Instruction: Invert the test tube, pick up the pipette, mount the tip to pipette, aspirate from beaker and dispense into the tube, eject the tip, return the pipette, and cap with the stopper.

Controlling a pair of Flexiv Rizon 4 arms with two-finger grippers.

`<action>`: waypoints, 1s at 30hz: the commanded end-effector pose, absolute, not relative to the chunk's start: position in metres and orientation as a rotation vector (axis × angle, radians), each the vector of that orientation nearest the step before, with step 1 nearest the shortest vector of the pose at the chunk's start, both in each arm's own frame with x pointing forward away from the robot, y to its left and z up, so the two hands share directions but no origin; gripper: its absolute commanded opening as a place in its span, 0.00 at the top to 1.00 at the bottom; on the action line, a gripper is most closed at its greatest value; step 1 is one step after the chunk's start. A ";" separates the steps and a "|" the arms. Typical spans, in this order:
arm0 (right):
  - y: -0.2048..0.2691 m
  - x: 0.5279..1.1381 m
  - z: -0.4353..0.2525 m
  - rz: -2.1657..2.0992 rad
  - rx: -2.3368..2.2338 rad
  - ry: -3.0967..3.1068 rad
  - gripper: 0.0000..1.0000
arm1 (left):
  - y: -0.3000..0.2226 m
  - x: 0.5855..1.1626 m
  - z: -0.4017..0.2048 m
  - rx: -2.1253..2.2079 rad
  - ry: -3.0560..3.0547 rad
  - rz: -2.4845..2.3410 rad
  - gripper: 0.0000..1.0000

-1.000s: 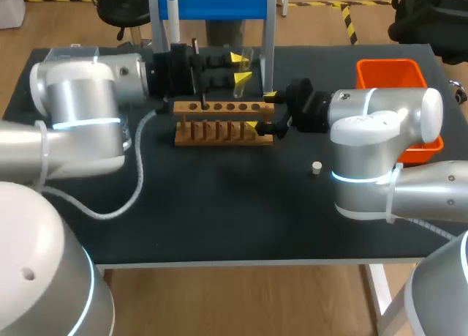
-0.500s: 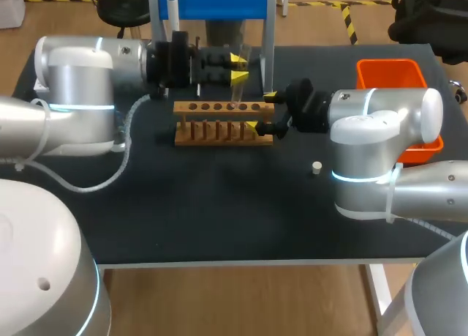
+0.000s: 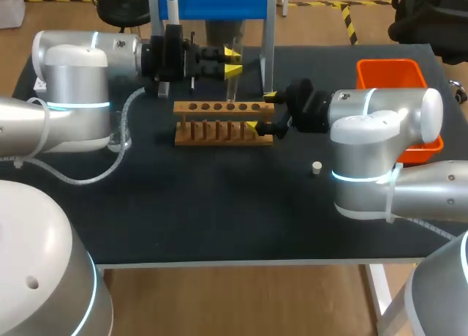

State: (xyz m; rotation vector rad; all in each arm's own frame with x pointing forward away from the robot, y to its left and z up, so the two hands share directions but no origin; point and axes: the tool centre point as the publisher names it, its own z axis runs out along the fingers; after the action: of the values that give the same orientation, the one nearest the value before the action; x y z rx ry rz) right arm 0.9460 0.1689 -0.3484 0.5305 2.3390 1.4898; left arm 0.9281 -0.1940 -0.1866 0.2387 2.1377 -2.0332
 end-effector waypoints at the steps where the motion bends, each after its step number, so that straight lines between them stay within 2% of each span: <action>1: 0.169 0.946 -0.349 1.491 0.531 2.334 0.00 | -0.196 0.937 -0.194 0.237 2.144 -2.054 1.00; 30: 0.169 0.946 -0.349 1.491 0.531 2.334 0.00 | -0.196 0.964 -0.217 0.137 2.186 -2.116 1.00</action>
State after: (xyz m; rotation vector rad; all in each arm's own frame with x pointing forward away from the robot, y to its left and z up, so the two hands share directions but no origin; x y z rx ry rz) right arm 0.9459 0.1689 -0.3483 0.5306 2.3388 1.4898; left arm 0.9606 -0.1944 -0.2127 0.1273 2.1912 -2.1050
